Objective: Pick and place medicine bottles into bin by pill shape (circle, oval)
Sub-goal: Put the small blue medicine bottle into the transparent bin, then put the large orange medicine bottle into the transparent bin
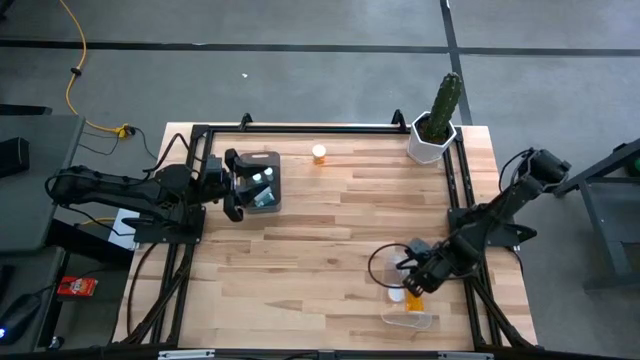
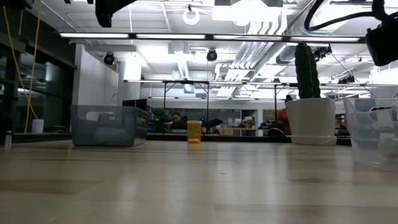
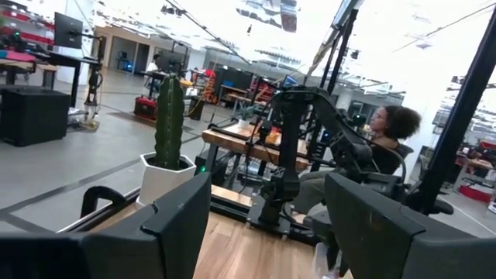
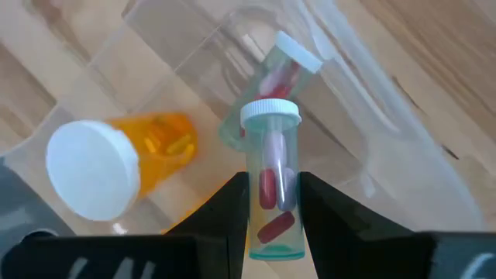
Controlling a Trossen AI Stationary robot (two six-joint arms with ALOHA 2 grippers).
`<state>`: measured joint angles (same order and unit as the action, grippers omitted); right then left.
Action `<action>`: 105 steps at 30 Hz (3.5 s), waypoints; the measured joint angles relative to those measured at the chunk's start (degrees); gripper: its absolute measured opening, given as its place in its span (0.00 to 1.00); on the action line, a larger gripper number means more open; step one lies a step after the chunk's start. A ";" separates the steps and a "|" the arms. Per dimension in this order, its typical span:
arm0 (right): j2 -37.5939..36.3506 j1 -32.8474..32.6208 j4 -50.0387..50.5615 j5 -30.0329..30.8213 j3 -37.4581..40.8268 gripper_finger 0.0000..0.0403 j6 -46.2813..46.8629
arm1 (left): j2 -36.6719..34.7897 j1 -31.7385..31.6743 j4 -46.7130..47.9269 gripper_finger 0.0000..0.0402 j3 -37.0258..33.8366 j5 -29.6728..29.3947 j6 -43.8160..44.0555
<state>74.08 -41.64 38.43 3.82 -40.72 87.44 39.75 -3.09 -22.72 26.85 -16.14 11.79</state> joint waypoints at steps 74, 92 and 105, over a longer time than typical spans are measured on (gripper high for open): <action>20.98 59.80 -26.11 4.14 -33.50 0.73 -68.21 | -0.02 0.11 5.72 0.60 0.02 -1.15 0.03; 57.93 64.16 7.42 9.55 -75.93 0.79 -61.92 | -0.02 0.15 5.72 0.60 0.02 -2.23 3.06; 61.07 64.50 8.91 9.57 -76.58 0.78 -56.13 | -0.01 0.12 5.68 0.60 0.02 -1.87 4.55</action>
<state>135.15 22.86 47.34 13.39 -117.30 31.31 39.74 -2.97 -17.03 26.87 -18.00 16.34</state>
